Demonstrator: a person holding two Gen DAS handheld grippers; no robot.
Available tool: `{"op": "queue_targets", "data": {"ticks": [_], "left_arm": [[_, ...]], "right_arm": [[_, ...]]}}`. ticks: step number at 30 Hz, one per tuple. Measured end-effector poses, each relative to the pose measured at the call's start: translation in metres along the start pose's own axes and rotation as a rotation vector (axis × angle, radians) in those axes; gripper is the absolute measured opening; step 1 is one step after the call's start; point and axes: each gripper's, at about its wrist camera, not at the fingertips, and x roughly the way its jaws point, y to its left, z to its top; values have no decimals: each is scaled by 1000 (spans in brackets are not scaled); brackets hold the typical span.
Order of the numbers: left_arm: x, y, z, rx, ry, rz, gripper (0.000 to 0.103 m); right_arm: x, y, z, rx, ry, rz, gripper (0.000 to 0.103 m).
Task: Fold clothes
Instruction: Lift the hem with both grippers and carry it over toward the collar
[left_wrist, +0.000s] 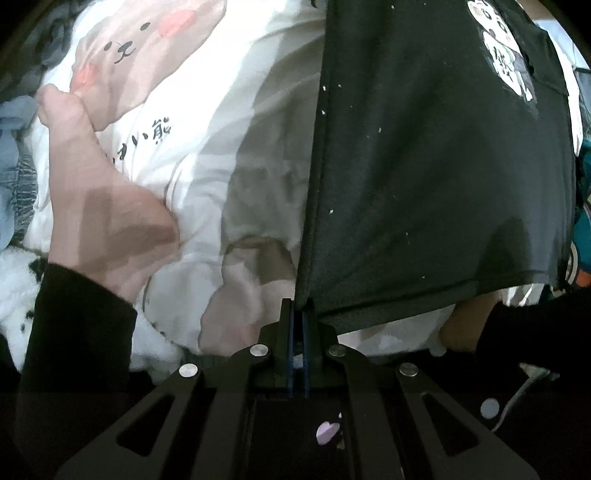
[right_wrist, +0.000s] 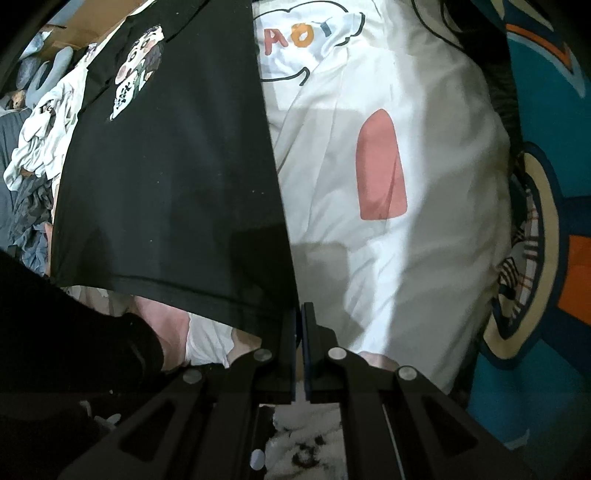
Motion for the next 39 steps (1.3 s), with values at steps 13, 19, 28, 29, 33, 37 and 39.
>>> {"op": "queue_targets", "data": {"ticks": [13, 19, 28, 29, 33, 37, 39], "left_arm": [[-16, 15, -30, -9, 35, -5, 3], [-35, 12, -29, -16, -5, -30, 3], [-84, -1, -21, 18, -88, -28, 3], [-88, -3, -20, 24, -97, -24, 3], [-107, -7, -16, 32, -139, -15, 3], [-135, -16, -11, 47, -200, -24, 3], [-148, -18, -7, 55, -232, -30, 3]], "right_arm": [[14, 20, -42, -6, 37, 7, 2], [-19, 19, -31, -20, -15, 22, 2], [-74, 32, -14, -51, -117, 54, 2], [-78, 34, -12, -59, -126, 55, 2], [-98, 44, -3, -93, -164, 59, 2], [-115, 56, 9, -125, -206, 62, 2], [-125, 61, 17, -129, -220, 60, 2]]}}
